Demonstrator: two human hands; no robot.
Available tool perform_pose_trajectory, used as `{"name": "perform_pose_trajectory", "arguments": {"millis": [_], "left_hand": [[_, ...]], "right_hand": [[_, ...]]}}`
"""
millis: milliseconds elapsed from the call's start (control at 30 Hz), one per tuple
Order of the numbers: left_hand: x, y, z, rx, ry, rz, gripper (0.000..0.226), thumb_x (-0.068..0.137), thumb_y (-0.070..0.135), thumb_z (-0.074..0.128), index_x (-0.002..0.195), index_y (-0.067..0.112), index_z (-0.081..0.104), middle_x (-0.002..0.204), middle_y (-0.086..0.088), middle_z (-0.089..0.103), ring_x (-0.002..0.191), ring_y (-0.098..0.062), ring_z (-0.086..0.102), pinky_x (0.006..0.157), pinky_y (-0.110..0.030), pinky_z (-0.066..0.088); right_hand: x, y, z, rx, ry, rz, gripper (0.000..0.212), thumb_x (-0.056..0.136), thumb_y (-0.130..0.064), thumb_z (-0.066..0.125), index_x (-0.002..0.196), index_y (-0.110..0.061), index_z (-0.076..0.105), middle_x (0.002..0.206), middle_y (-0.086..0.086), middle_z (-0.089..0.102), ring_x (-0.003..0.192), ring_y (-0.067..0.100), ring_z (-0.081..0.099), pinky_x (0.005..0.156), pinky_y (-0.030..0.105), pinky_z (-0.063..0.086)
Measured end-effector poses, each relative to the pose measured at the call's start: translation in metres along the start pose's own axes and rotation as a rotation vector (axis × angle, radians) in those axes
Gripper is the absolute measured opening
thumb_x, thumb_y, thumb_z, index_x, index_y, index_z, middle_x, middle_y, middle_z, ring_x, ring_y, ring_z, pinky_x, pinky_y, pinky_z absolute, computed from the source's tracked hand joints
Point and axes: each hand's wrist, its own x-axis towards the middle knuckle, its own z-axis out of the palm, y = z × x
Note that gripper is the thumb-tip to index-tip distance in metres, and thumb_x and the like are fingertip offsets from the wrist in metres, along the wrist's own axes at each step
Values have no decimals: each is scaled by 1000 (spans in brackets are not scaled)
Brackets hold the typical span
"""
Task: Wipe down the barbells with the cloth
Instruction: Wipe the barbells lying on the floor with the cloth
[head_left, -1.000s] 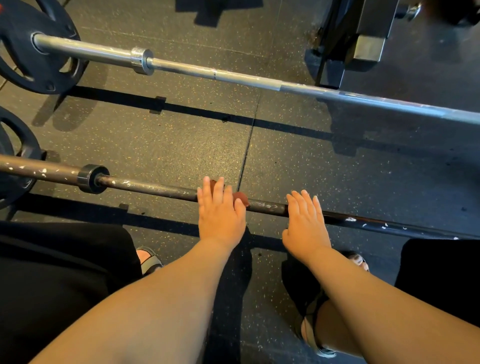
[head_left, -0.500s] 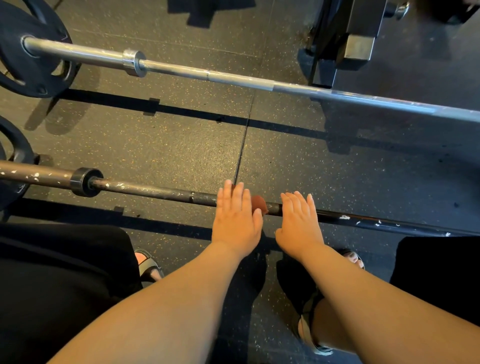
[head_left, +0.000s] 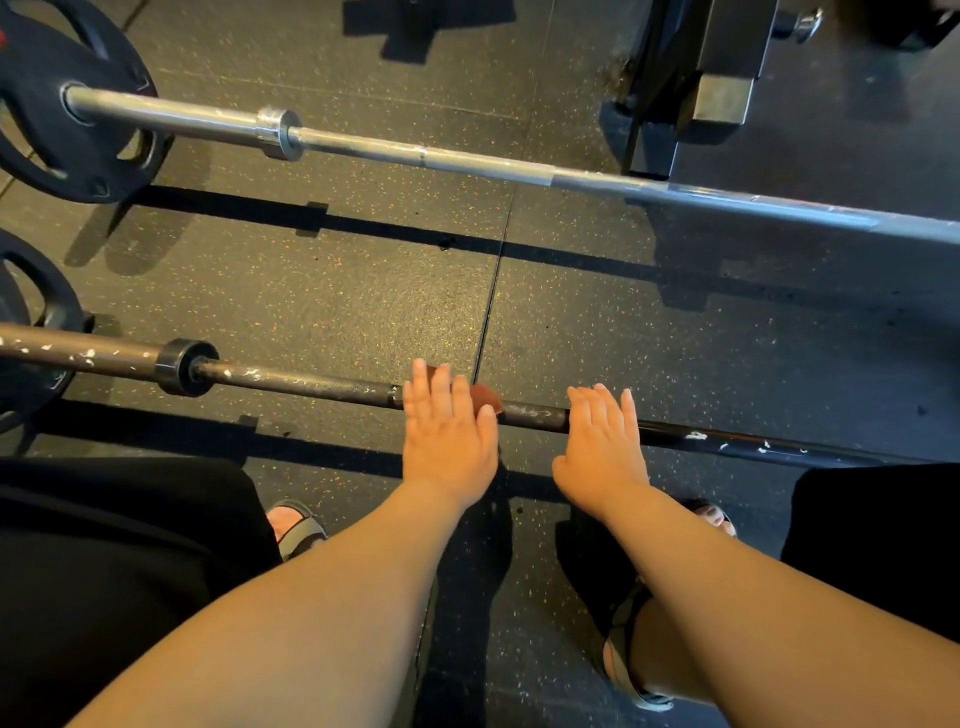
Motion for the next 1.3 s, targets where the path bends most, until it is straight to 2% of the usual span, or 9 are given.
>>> {"name": "perform_pose_trajectory", "arguments": {"millis": [200, 267, 400, 467, 667, 800, 1000, 1133, 1300], "left_hand": [[-4, 34, 8, 5, -28, 384, 69, 102, 43, 16, 158, 5, 29, 166, -13, 25, 157, -34, 3, 128, -47, 3], [-4, 21, 6, 36, -15, 347, 67, 103, 42, 14, 159, 8, 27, 167, -9, 24, 157, -30, 3, 128, -45, 2], [1, -19, -9, -46, 2, -44, 62, 107, 39, 14, 160, 7, 22, 169, -10, 12, 157, -30, -8, 128, -47, -1], [3, -26, -12, -118, 7, -111, 61, 107, 39, 19, 159, 6, 25, 169, -11, 10, 156, -31, -12, 127, -48, -4], [-15, 20, 4, -37, -53, 310, 78, 93, 44, 16, 162, 9, 14, 170, -10, 5, 155, -34, -16, 125, -46, -13], [4, 41, 4, -8, -121, 268, 83, 88, 43, 19, 162, 7, 11, 171, -10, 0, 155, -32, -18, 122, -43, -21], [0, 29, 3, 22, -92, 402, 84, 85, 40, 25, 162, 7, 15, 170, -9, 8, 157, -30, -10, 127, -46, -9], [-25, 27, 14, 56, -153, 403, 90, 87, 40, 29, 161, 9, -13, 168, -7, -21, 151, -27, -31, 125, -47, -14], [6, 47, 1, 55, -161, 339, 86, 91, 38, 37, 162, 9, 0, 171, -5, -4, 156, -27, -17, 125, -44, -14]], "right_hand": [[-2, 2, -2, 32, 5, -8, 77, 91, -28, 58, 157, -10, 24, 162, 7, 30, 156, 27, 11, 127, 48, -6], [-2, 0, -1, 44, -6, 11, 77, 89, -25, 57, 157, -9, 24, 161, 8, 29, 156, 27, 9, 126, 47, -9], [0, -5, -2, 21, -26, 44, 80, 91, -25, 57, 159, -9, 19, 164, 8, 23, 157, 27, 4, 125, 48, -13], [0, -6, -2, 12, -26, 46, 79, 91, -27, 58, 158, -10, 20, 163, 8, 24, 156, 27, 5, 126, 48, -12], [2, -3, -5, -11, -51, 5, 81, 89, -29, 61, 158, -10, 21, 164, 8, 24, 157, 27, 5, 126, 49, -10], [4, -1, -7, -41, -75, -11, 80, 91, -36, 60, 157, -11, 23, 163, 7, 25, 156, 28, 6, 126, 50, -9], [3, -1, -8, -76, -86, -19, 88, 90, -37, 63, 159, -10, 15, 165, 9, 17, 157, 30, 1, 126, 51, -9], [2, -5, -6, -75, -80, 0, 92, 87, -36, 64, 159, -10, 12, 166, 10, 15, 157, 31, -1, 125, 51, -11], [6, -1, -8, -61, -91, -16, 88, 89, -41, 62, 159, -11, 16, 165, 8, 18, 157, 29, 2, 125, 50, -11]]}}
